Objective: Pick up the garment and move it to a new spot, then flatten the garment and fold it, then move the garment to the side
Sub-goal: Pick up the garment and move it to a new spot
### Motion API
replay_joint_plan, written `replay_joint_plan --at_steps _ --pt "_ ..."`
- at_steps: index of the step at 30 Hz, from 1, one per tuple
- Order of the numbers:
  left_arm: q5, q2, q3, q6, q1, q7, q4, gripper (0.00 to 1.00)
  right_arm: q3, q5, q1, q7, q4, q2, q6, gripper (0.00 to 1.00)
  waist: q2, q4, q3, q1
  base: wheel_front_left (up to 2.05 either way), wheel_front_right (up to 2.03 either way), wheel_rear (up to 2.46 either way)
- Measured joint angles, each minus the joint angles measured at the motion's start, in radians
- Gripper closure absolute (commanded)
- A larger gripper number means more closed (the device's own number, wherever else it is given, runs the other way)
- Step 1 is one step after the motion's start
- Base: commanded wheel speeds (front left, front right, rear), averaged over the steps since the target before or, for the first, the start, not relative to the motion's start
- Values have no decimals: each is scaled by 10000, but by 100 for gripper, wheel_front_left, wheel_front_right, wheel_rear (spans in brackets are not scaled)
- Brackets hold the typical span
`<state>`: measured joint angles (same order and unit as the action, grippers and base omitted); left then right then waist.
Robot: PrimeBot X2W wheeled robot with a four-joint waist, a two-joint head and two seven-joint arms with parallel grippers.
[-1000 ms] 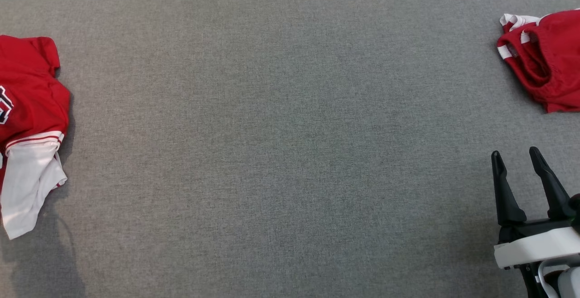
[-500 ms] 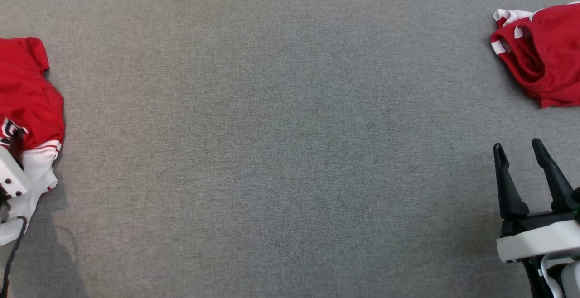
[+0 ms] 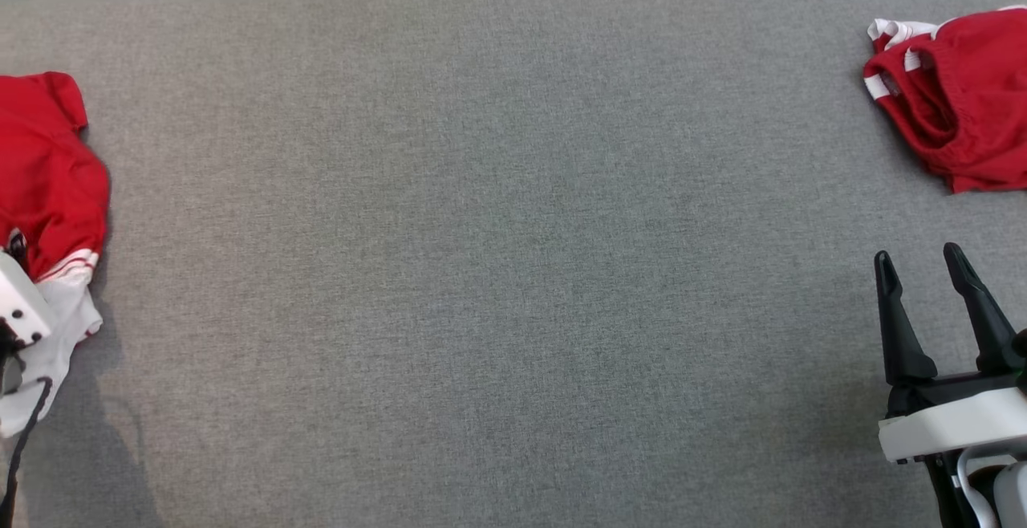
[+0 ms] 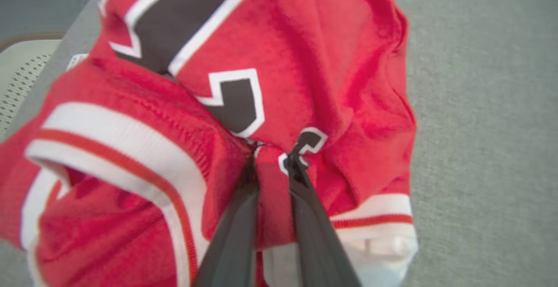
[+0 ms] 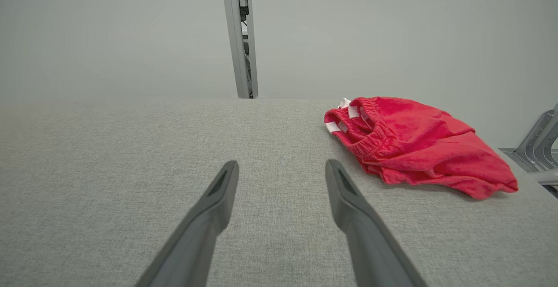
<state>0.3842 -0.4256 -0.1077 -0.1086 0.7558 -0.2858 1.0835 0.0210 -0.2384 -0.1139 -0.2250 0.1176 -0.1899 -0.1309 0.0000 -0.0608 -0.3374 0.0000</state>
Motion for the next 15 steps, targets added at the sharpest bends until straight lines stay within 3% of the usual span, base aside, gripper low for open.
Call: replay_joint_plan --at_steps 5,10,15 --pt "136 -13 35 -69 277 1001 -324 100 -10 -17 12 -35 159 117 0 0 0 85 302 1 0 0 0" --pt "-132 -192 324 -136 656 3032 -1377 100 -121 -171 76 -148 639 347 0 0 0 200 878 0 0 0 0" --pt "-111 29 826 -178 932 3613 -2397 100 -261 -293 193 -268 1197 587 0 0 0 184 1501 0 0 0 0"
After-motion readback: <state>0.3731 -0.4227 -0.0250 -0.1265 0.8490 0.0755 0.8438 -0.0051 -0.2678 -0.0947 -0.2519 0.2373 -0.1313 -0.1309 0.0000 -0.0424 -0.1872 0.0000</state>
